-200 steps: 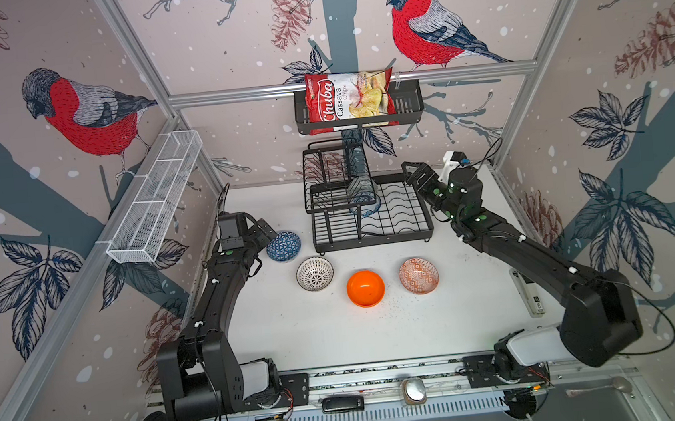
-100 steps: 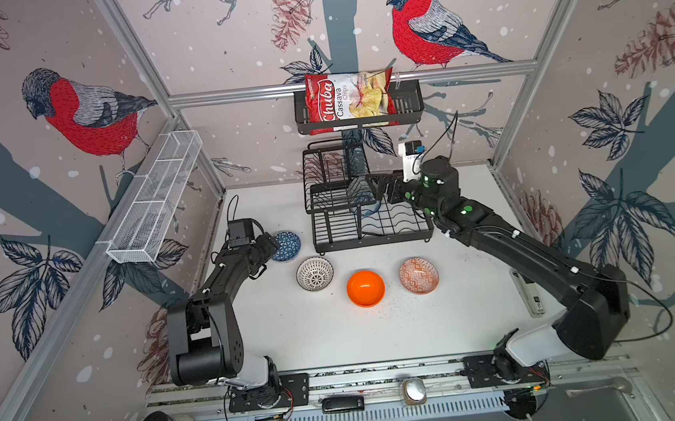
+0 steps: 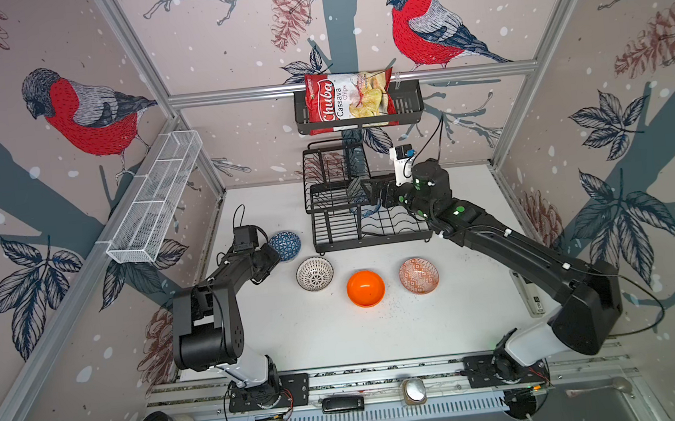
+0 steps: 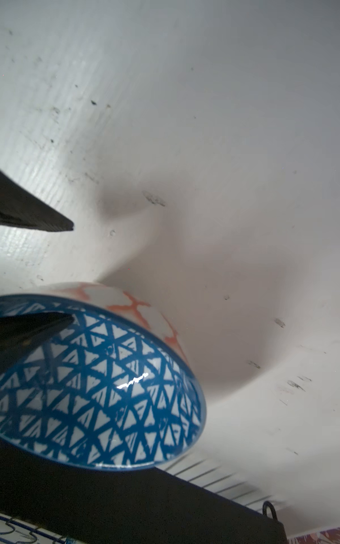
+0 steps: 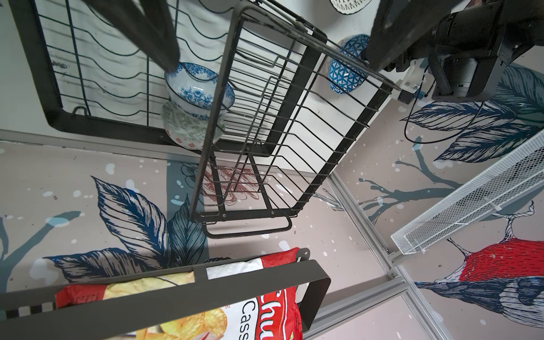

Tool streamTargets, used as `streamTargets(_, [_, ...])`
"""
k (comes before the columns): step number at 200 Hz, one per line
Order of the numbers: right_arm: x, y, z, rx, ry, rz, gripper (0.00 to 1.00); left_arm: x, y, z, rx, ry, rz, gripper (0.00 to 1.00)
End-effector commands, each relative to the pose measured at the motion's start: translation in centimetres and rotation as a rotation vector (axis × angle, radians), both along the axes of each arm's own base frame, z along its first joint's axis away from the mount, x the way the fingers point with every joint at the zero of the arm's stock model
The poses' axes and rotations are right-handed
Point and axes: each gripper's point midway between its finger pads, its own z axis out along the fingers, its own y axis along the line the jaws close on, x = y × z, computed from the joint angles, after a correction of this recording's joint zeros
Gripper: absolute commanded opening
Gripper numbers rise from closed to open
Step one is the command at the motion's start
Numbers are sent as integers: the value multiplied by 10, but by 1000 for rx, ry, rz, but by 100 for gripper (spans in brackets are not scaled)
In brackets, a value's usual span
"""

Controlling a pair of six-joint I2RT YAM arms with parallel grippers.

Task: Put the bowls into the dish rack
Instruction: 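Withdraw the right gripper from the rack while the left gripper reaches the blue-triangle bowl, then grasp and lift the blue-triangle bowl rim with the left gripper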

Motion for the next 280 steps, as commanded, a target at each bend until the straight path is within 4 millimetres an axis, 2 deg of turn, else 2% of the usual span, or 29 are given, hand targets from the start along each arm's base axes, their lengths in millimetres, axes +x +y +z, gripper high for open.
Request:
streamTargets(1, [6,-4,5,11,-11,-31,100,6,-1,6,-5,-40,-13,32])
streamTargets(12, [7,-4,7,14,-10,-34,100,7,-1,10,1,-51,-13,28])
streamTargets(29, [7,-6,11,28,-12,-37,100,9,1,14,13,-61,-16,12])
streamTargets(58, [6,-8,16,58,-6,-28,100,9,1,18,19,-72,-16,9])
streamTargets(69, [5,-8,16,65,-1,-23,100,9,2,21,21,-78,-15,0])
streamTargets(94, [5,-10,16,72,7,-26,100,13,4,36,36,-123,-11,0])
streamTargets(121, [5,-14,17,80,7,-33,100,25,9,64,71,-182,-10,0])
streamTargets(139, [6,-16,19,90,9,-33,100,35,12,94,90,-252,-9,0])
streamTargets(158, [2,-13,25,105,5,-1,100,46,12,134,99,-362,-9,0])
streamTargets(168, [0,-10,28,108,-1,23,100,47,11,147,102,-406,-13,0])
streamTargets(170, [-1,-9,29,108,-3,29,100,51,12,159,106,-436,-11,0])
streamTargets(174, [-2,-7,30,107,-7,41,100,53,13,170,110,-465,-9,0])
streamTargets(215, [-7,2,40,82,-27,74,100,59,17,250,133,-666,24,0])
streamTargets(255, [-3,2,54,114,-19,60,100,59,6,319,92,-881,23,0])
streamTargets(280, [-1,0,73,181,-7,41,100,61,-14,356,102,-986,-1,0])
